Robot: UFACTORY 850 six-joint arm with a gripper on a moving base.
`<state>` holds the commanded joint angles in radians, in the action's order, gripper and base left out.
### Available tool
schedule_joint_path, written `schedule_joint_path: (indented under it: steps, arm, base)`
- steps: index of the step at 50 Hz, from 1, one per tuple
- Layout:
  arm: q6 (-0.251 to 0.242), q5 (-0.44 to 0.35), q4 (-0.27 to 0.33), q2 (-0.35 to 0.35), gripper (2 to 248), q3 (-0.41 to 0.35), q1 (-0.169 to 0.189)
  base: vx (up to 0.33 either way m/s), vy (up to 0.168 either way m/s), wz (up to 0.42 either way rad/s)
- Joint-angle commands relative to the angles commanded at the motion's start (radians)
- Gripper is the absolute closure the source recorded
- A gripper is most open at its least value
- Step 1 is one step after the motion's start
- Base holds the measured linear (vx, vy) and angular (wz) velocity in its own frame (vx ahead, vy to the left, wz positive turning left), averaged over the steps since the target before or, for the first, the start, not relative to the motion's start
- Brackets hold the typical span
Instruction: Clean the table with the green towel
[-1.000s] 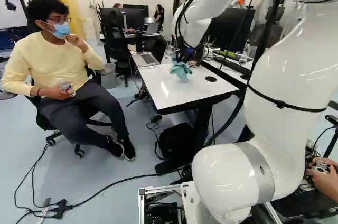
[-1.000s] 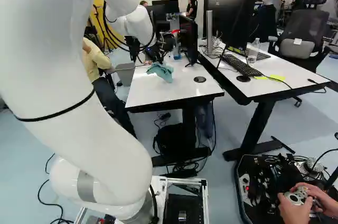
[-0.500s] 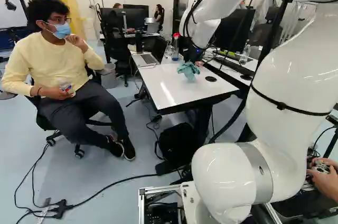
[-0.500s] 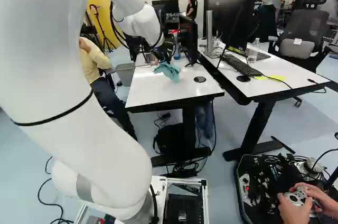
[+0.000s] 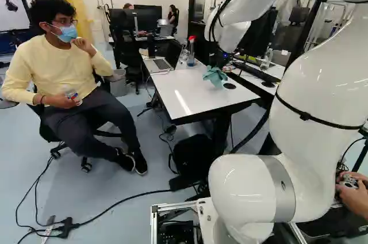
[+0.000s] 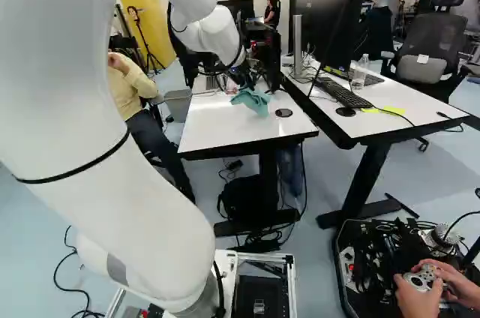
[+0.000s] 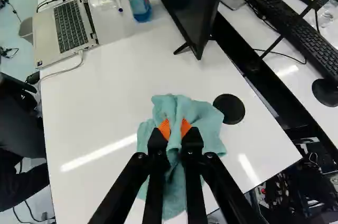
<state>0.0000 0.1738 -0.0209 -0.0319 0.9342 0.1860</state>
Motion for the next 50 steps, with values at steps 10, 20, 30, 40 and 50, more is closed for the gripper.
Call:
schedule_joint_path:
  steps: [10, 20, 30, 40, 50]
  arm:
    - [0.000, -0.006, 0.029, -0.008, 209, 0.008, 0.033]
    - [0.000, -0.008, 0.058, -0.019, 209, 0.020, 0.065]
    - [0.000, -0.008, 0.068, -0.033, 209, 0.034, 0.096]
    - [0.000, -0.009, 0.068, -0.046, 209, 0.048, 0.124]
    - [0.000, -0.009, 0.068, -0.050, 205, 0.052, 0.130]
  base:
    - [0.000, 0.000, 0.000]
    - [0.000, 0.000, 0.000]
    - [0.000, 0.000, 0.000]
    - [0.000, 0.000, 0.000]
    - [0.000, 0.000, 0.000]
